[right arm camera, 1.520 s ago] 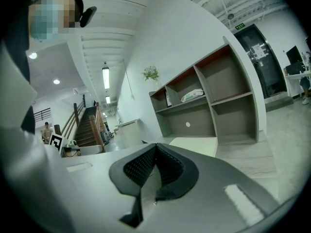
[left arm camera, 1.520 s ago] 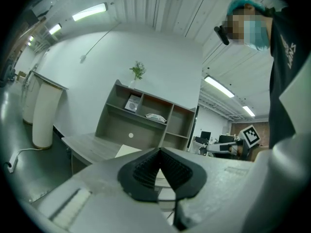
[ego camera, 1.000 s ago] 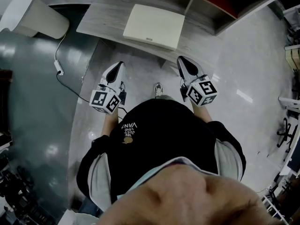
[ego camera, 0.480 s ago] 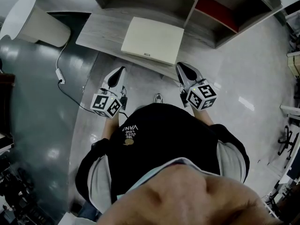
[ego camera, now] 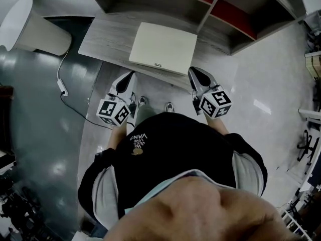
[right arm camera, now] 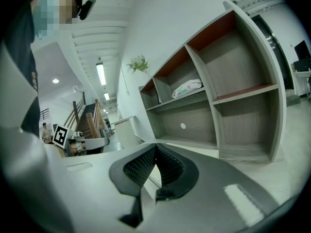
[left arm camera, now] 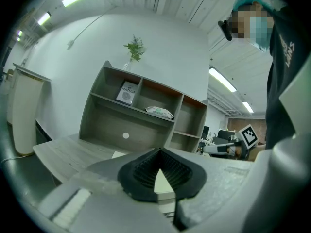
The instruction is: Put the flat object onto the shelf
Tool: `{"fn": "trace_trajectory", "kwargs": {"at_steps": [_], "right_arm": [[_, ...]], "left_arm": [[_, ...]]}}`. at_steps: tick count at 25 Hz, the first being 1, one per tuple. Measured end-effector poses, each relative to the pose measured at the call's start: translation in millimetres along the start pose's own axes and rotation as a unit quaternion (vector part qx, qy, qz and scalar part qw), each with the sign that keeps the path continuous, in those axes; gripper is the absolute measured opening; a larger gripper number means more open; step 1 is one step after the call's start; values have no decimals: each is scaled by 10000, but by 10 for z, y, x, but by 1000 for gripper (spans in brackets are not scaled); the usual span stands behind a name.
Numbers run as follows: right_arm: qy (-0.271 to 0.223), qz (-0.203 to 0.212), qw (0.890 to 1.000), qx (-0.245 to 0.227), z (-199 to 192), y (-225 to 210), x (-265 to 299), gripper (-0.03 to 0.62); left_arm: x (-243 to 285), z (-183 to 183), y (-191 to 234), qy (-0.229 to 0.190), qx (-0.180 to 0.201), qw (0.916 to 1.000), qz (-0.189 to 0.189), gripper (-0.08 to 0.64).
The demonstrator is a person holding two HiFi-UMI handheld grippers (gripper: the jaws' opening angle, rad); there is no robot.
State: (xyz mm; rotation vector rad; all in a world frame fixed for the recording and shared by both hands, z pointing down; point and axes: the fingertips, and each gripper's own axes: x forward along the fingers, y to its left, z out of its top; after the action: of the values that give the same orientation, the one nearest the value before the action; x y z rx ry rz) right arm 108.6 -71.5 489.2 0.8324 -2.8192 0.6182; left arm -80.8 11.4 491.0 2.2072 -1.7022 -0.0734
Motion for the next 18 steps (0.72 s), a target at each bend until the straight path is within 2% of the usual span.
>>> {"fn": "trace_trajectory", "kwargs": {"at_steps": [10, 18], "right_arm": [[-420, -892, 9949, 226, 133, 187, 288, -2], [-876, -1773, 9794, 407, 140, 377, 404, -2]], "left_arm": [[193, 349, 517, 144, 125, 9967, -790, 0], [282, 530, 908, 286, 307, 9876, -1515, 2]]}}
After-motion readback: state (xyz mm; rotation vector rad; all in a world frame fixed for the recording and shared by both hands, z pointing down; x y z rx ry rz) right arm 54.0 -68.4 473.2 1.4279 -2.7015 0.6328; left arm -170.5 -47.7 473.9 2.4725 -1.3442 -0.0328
